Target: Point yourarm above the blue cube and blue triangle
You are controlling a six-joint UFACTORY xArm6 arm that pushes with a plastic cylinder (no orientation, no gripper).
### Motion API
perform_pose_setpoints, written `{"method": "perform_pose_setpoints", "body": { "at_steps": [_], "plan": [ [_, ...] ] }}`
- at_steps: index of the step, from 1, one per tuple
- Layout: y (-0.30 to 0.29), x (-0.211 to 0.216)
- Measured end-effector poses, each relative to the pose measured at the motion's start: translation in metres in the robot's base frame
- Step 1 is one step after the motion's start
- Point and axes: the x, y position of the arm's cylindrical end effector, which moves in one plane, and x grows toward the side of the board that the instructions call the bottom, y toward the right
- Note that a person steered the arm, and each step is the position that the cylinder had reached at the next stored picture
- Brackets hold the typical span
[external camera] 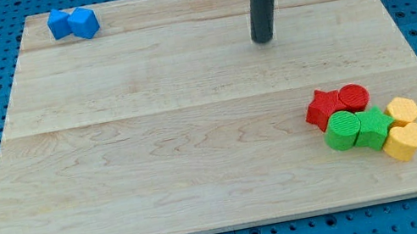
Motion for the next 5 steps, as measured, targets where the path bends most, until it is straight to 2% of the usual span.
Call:
{"method": "perform_pose_setpoints", "body": {
  "at_steps": [1, 2, 4, 5],
  "plan": [
    [-0.002, -0.078],
    [-0.025, -0.115],
    [-0.042, -0.115],
    [-0.085, -0.115]
  ]
}}
